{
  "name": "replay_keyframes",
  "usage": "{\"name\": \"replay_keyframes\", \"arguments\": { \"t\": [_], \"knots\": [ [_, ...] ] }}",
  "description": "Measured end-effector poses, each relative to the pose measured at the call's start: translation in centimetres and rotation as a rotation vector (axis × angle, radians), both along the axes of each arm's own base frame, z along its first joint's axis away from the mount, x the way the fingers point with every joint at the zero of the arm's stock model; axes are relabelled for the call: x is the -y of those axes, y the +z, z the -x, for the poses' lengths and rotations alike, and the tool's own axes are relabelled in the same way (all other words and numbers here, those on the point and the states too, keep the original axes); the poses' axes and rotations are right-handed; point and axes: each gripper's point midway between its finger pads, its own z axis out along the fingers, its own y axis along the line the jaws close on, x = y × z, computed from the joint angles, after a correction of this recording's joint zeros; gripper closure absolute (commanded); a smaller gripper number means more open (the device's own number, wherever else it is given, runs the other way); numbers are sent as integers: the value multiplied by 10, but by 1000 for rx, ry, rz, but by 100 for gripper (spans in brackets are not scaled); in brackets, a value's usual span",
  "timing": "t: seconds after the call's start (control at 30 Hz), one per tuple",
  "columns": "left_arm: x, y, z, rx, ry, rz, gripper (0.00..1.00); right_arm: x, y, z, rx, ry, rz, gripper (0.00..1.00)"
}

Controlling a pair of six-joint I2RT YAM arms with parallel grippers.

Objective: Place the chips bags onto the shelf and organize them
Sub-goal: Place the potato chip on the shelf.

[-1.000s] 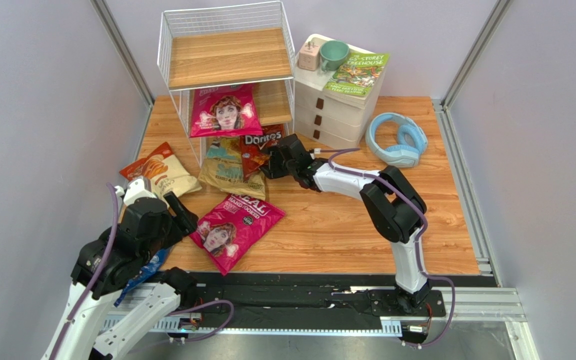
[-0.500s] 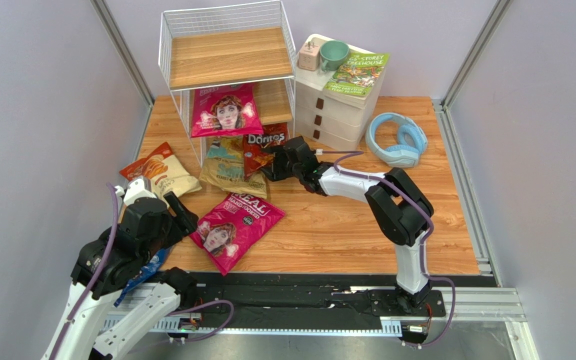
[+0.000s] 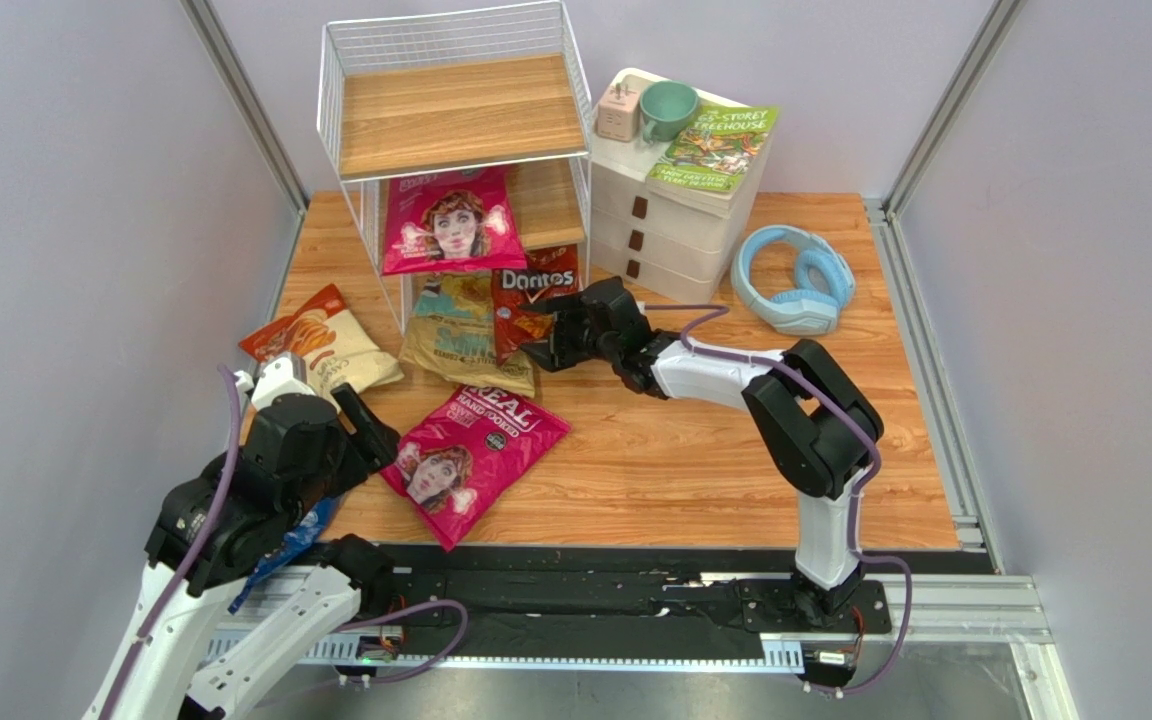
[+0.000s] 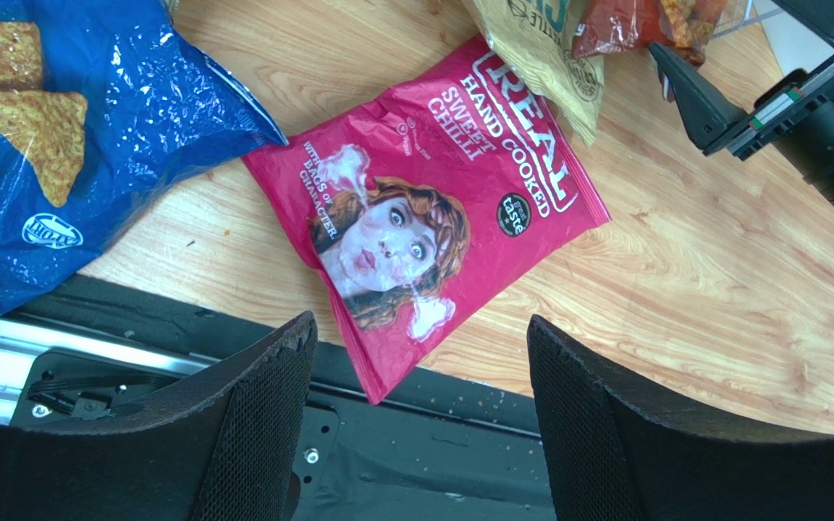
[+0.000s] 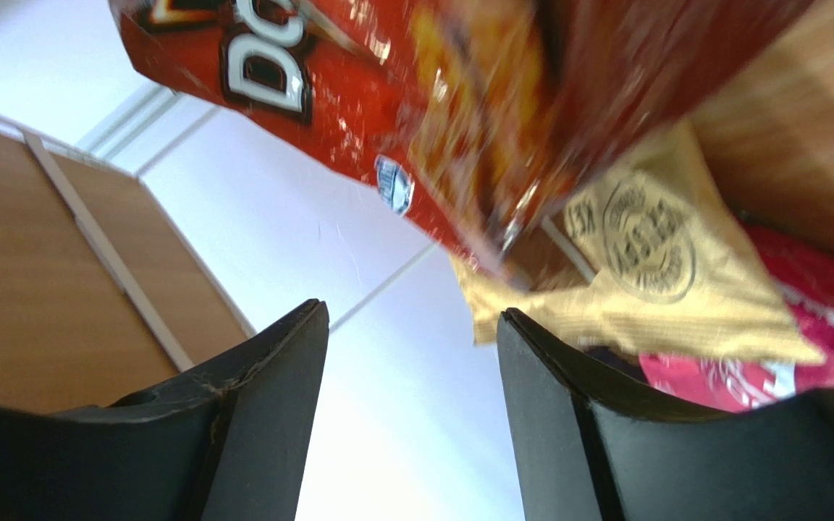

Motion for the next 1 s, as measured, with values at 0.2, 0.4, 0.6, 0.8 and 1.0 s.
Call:
{"name": "replay_keyframes", "arguments": {
  "t": [0.2,0.4,0.6,0.8,1.0],
  "knots": [
    [1,0,0,-2,-2,2,23,-1,24,16,40,74,-38,37],
    [5,-5,-1,-13,-15,10,23,-3,62,10,131,73,-104,46],
    [7,-5,-2,-21,-22,13,23,-18,59,-23,173,15,-149,71],
    [8,-6,-2,-21,-28,9,23,-25,39,-45,180,-70,-122,85],
    [7,-6,-2,-21,-34,2,23,-31,6,-50,155,-107,-66,88]
  ]
}}
